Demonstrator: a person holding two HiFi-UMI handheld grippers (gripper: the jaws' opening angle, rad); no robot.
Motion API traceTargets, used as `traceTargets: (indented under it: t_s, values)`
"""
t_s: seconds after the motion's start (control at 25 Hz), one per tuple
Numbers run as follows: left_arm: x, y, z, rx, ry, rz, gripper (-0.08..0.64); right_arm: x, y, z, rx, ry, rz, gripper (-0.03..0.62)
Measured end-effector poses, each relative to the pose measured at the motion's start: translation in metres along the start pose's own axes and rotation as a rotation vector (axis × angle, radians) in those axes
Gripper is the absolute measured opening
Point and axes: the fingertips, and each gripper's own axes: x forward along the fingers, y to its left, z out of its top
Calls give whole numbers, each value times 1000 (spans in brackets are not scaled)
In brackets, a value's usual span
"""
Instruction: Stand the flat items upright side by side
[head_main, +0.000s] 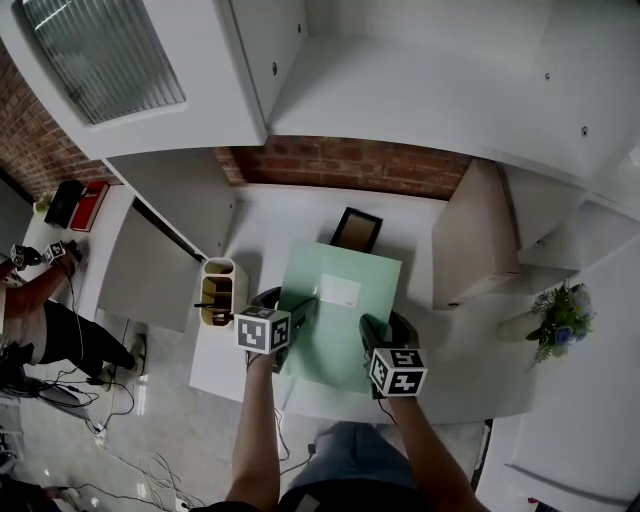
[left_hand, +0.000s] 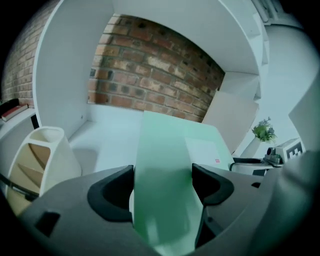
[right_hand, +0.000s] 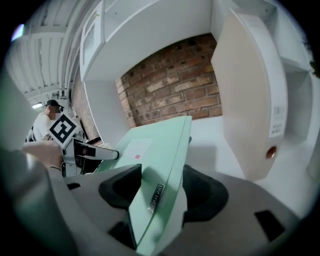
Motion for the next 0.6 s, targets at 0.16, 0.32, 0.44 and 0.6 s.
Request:
traceTargets:
  t_s: [0.16, 0.32, 0.44, 0.6]
  values:
    - [-20, -20, 27, 30, -120, 2, 345, -22, 1, 37, -109, -122, -4, 247]
    - [-42, -38, 45, 59, -242, 6, 345, -45, 5, 66, -238, -245, -1, 244]
    - [-56, -51, 54, 92, -320, 15, 345, -62, 8, 80, -325, -337, -2, 236]
    - [-68, -65, 58, 146, -395, 36, 345, -80, 9, 84, -411, -410, -14, 229]
